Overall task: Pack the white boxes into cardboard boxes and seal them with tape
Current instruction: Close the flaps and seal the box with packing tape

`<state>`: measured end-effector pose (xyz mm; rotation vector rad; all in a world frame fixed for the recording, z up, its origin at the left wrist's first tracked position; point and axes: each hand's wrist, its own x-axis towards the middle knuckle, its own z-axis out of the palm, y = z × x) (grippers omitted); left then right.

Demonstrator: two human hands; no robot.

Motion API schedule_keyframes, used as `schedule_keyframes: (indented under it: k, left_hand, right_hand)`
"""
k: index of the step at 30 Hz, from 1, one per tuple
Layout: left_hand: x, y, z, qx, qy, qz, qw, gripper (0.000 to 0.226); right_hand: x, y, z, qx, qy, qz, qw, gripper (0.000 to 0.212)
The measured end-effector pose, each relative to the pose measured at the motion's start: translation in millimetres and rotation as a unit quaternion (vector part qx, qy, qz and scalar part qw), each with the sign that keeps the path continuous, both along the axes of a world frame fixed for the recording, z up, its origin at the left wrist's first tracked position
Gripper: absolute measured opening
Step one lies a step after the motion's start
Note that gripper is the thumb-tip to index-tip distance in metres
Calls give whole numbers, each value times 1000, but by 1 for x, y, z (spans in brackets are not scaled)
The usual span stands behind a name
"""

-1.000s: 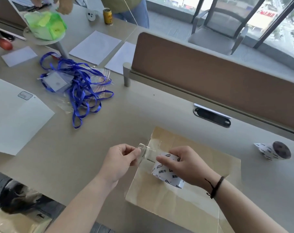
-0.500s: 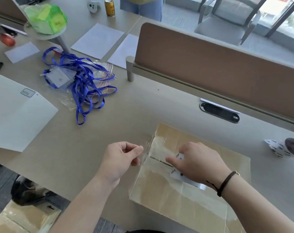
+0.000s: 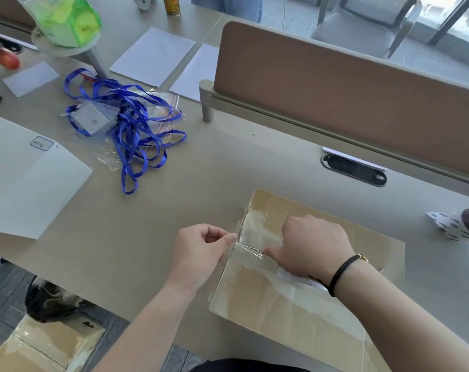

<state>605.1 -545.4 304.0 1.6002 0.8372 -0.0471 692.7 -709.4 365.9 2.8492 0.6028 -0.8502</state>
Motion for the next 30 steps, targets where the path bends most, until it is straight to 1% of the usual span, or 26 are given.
schedule_keyframes:
  k: [11, 24, 30]
  left_hand:
    - [-3, -3, -5, 12, 2, 5, 1000, 20]
    - [-2, -6, -10, 67, 11, 3, 998, 26]
    - [-2, -5, -16, 68, 20, 5, 997, 27]
  right_hand:
    - [-3, 0, 1, 4, -4, -4, 1000, 47]
    - [0, 3, 0, -2, -1, -14, 1000, 45]
    - [0, 7, 0, -7, -3, -13, 1000, 39]
